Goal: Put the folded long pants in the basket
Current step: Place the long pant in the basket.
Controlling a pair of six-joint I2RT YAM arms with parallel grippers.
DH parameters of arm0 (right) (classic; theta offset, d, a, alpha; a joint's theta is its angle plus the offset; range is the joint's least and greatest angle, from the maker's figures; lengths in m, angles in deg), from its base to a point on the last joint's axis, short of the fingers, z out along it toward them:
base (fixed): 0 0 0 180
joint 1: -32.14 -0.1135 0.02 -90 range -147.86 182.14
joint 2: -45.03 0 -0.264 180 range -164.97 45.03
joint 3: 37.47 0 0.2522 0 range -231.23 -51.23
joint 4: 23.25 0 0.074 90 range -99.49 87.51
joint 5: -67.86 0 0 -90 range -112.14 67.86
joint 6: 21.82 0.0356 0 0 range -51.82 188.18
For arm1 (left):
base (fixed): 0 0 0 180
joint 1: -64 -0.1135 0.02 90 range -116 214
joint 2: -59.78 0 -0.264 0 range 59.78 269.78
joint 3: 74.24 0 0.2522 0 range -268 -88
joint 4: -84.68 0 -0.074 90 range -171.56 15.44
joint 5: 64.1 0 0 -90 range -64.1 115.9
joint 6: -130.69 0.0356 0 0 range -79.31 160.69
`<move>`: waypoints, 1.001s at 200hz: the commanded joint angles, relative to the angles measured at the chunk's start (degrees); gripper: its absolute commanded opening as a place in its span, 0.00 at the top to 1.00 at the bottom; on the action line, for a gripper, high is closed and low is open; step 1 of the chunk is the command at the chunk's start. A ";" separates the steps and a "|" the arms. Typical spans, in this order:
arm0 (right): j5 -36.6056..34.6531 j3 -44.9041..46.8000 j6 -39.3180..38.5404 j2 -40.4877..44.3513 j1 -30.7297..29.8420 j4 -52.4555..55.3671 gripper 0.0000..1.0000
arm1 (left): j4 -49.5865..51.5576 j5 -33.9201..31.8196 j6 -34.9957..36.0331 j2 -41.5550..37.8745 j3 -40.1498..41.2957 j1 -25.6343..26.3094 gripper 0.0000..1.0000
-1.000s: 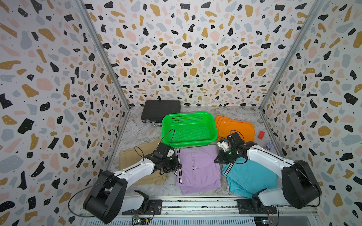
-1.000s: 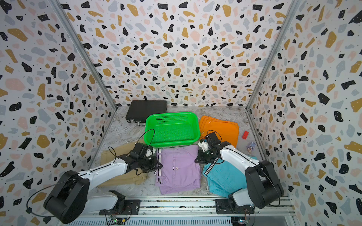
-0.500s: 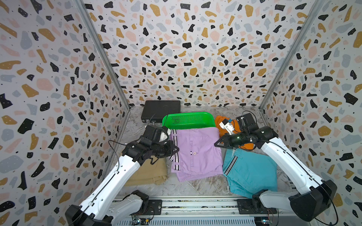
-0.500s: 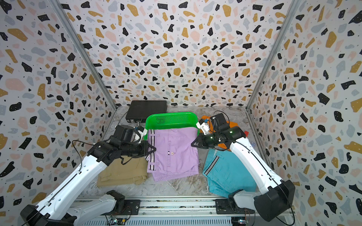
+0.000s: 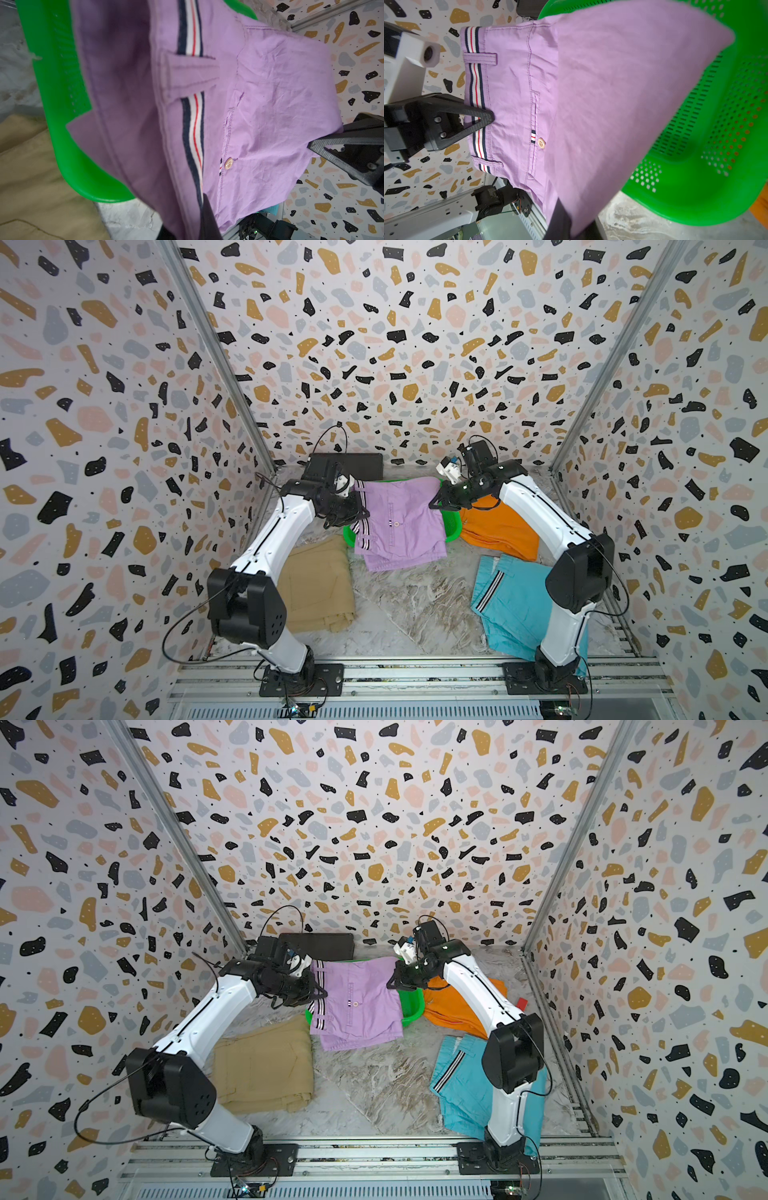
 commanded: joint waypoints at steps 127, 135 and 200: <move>-7.99 -14.19 -3.81 -15.21 3.85 1.06 1.00 | -1.89 5.68 3.86 22.80 -20.16 -0.46 1.00; -8.17 -13.61 -3.74 -15.78 3.83 0.68 1.00 | -2.08 5.63 4.12 23.99 -20.23 -0.55 1.00; -11.12 -6.68 -3.63 -18.28 3.88 -4.09 1.00 | -5.16 3.77 5.18 30.00 -18.66 -0.74 1.00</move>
